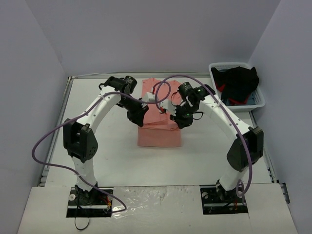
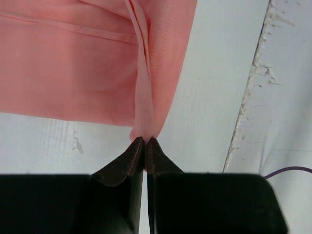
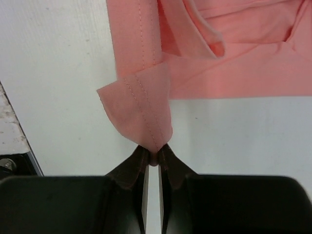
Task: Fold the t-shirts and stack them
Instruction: Fold the folded rectangular tshirt in 1/3 of the way
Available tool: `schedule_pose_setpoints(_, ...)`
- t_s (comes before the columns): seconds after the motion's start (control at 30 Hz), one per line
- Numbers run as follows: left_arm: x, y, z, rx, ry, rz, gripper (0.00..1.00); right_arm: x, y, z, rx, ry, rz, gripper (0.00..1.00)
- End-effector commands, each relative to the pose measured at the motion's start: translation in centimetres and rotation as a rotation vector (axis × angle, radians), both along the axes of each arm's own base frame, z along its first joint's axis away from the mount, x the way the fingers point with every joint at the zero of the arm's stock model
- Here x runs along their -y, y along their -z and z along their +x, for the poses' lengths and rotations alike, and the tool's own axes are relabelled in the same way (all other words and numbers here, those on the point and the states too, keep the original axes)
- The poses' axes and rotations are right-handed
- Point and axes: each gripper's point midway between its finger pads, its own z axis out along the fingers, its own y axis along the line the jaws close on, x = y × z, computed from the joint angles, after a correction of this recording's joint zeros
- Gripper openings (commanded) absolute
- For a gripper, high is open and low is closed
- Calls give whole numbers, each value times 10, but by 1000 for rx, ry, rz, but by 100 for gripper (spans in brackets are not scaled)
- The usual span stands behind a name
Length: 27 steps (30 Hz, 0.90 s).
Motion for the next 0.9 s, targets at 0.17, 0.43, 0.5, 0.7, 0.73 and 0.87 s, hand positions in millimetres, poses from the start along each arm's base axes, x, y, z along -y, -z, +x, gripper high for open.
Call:
schedule_pose_setpoints(0.17, 8, -11, 37, 78, -9, 2, 2, 19, -2, 49, 21, 89, -22, 0)
schedule_pose_setpoints(0.43, 15, -5, 75, 99, -22, 7, 2, 24, 12, 91, 22, 103, -34, 0)
schedule_pose_setpoints(0.5, 17, -3, 87, 105, -27, 8, 3, 27, 17, 103, 22, 108, -40, 0)
schedule_pose_setpoints(0.7, 21, 8, 117, 132, -46, 3, 2, 31, 37, 127, -6, 114, -53, 0)
schedule_pose_setpoints(0.73, 22, 14, 121, 128, -48, 6, 2, 31, 44, 130, -16, 115, -60, 0)
schedule_pose_setpoints(0.87, 24, 23, 128, 130, -51, 2, 2, 31, 57, 140, -38, 122, -61, 0)
